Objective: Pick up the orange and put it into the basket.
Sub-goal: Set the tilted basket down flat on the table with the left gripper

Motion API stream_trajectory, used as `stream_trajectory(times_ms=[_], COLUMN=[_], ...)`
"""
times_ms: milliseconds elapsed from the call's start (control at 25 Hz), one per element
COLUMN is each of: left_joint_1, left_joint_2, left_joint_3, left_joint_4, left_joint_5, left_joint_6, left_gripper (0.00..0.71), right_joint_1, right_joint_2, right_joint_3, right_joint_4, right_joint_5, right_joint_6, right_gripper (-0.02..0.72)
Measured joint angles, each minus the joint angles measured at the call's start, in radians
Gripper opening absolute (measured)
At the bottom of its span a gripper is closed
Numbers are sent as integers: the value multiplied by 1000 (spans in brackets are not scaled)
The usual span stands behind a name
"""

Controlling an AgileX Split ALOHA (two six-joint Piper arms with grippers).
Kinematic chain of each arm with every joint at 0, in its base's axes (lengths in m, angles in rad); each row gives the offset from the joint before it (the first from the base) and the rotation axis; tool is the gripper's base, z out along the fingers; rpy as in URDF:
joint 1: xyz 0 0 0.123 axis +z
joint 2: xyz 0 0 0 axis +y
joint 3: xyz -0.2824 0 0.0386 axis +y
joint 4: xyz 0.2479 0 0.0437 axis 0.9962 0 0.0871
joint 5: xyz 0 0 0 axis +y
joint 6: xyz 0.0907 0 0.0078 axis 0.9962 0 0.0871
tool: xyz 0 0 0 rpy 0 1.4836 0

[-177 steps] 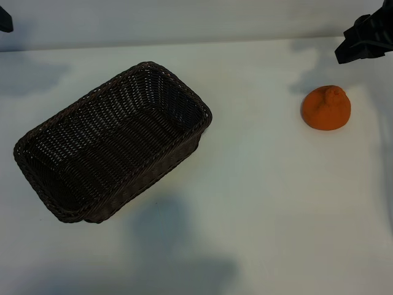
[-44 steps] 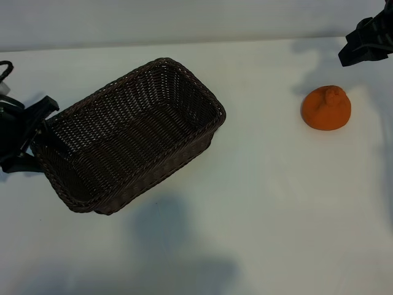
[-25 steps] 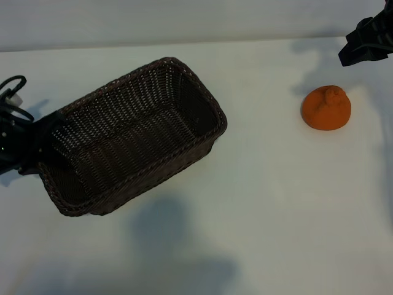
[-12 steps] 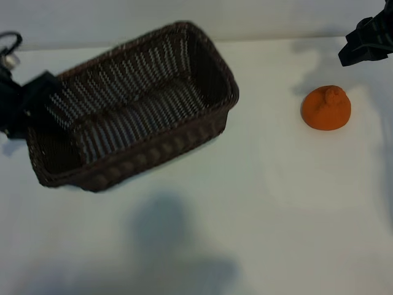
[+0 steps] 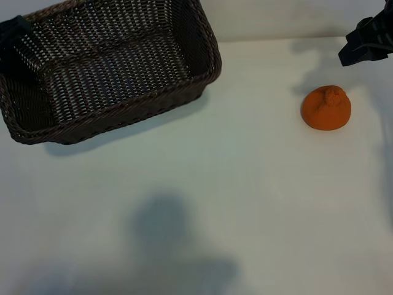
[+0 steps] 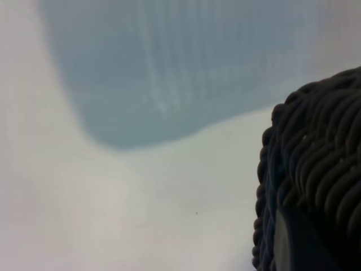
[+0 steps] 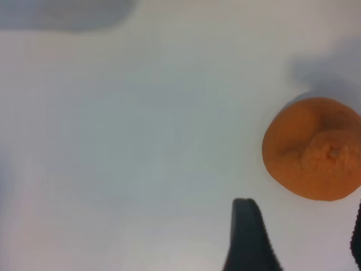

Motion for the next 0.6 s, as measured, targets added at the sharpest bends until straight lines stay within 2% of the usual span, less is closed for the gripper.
stream_trajectory(times_ms=[120, 320, 600], left_joint_1=[-31, -108, -238], left_joint_2=[23, 111, 231], left_joint_3=[0, -11, -142], left_joint_4=[6, 32, 39], left_joint_5=[0, 0, 0], left_joint_6=[5, 5, -31], left_gripper=[164, 164, 164], right_joint_1=[0, 0, 0], right_joint_2=[0, 0, 0], right_joint_3=[0, 0, 0], right_joint_4=[0, 0, 5], right_joint_5=[-1, -1, -1], right_joint_6=[0, 0, 0], right_gripper=[433, 433, 433])
